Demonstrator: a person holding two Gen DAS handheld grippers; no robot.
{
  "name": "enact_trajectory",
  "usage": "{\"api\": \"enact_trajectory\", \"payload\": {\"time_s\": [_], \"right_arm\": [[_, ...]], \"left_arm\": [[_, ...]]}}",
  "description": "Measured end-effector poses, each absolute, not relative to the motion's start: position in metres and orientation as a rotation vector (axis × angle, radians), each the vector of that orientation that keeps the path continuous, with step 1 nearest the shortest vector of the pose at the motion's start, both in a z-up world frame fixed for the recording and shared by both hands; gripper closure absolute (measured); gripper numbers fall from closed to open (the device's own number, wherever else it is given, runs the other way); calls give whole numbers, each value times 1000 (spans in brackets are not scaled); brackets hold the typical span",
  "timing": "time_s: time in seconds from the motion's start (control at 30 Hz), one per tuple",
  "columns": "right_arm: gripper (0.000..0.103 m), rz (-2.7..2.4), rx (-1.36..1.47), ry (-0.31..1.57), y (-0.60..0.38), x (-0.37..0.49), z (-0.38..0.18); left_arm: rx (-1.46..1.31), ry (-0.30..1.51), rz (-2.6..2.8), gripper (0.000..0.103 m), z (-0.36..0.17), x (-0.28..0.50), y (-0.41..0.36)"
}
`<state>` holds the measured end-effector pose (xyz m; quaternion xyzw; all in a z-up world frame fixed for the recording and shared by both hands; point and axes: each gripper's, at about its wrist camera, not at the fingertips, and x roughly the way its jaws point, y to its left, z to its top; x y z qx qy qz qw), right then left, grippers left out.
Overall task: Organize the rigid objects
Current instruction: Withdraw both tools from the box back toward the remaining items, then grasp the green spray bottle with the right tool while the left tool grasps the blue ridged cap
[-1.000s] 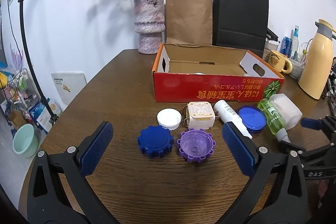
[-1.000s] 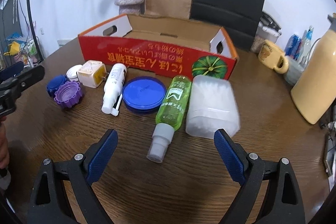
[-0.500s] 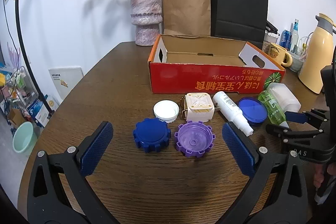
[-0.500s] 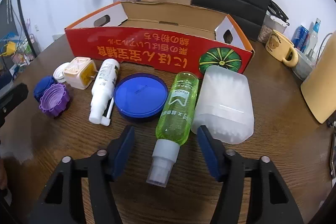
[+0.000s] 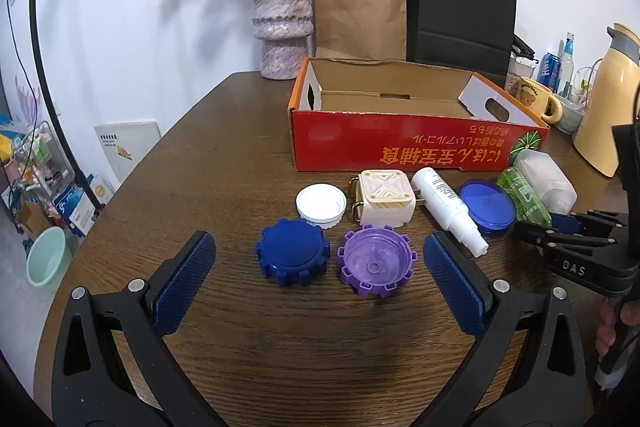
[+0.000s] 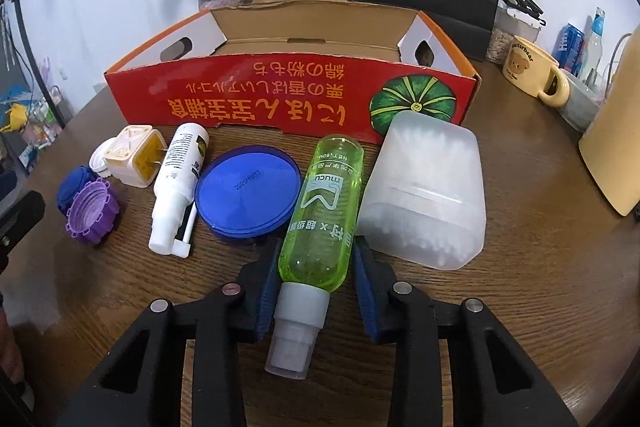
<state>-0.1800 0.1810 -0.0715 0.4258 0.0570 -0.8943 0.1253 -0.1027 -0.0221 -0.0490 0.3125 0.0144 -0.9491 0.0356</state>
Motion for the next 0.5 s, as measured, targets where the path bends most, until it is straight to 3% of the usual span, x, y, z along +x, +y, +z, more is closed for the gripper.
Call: {"api": "enact_trajectory", "payload": {"time_s": [0.5], "right_arm": [[67,-2663,1022,107,186,-152,-48]], "left_arm": [[989,120,-2859,0,-52,-109,-49]]}}
